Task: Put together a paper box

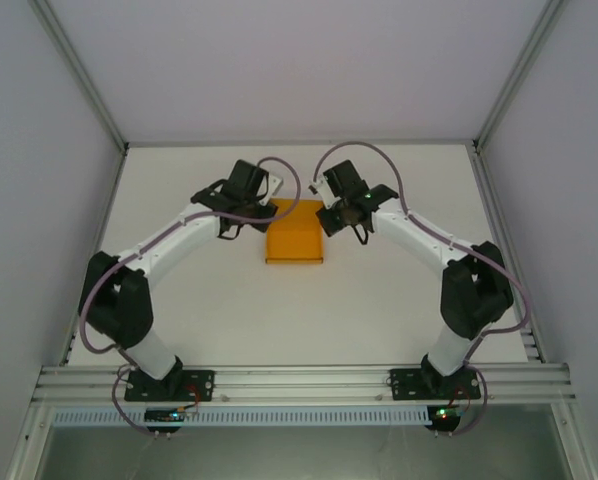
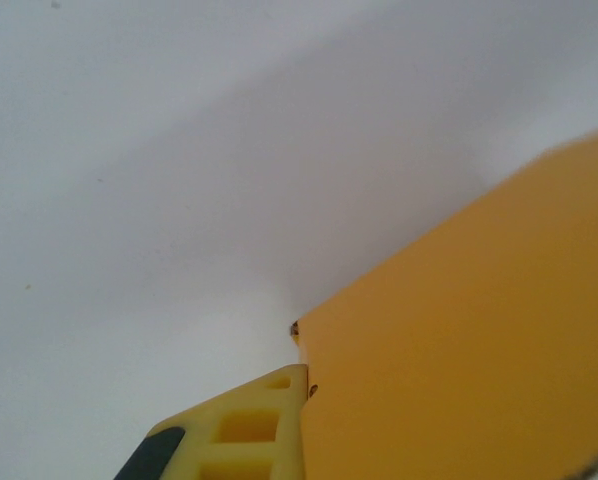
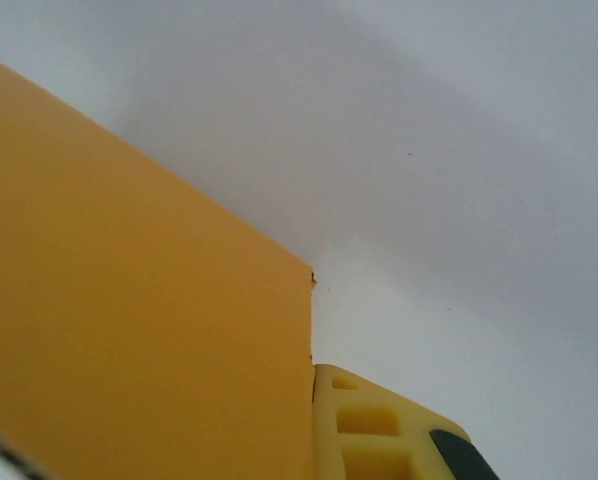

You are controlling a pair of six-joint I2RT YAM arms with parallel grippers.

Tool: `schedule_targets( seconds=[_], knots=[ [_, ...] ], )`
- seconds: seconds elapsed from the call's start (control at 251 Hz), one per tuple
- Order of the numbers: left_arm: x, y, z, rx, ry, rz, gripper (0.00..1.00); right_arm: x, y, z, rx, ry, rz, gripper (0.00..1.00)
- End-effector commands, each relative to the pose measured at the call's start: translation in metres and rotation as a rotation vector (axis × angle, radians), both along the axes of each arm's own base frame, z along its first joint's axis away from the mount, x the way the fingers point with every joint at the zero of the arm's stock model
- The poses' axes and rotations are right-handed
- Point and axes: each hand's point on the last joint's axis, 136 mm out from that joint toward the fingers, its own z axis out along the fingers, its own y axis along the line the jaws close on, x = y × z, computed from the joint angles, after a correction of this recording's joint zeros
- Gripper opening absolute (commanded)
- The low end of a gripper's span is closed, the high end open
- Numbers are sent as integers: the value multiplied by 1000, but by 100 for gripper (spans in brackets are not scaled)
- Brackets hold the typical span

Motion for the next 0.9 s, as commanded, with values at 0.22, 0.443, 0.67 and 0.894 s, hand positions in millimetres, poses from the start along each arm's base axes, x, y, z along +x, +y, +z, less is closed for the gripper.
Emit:
schedule_targets(
  seconds=[0.22,0.443,0.67,0.894],
  knots=[
    [27,-20,8,-314,31,289,2,29,21,36,384,-62,-465,0],
    [30,-20,-1,-380,31,355,2,38,35,34,458,-69,-509,0],
    [29,-35,-18,-512,32,328,5,42,46,17,438,-61,-504,0],
    [32,-47,-19,-594,48,314,8,35,62,7,445,-18,-459,0]
  ],
)
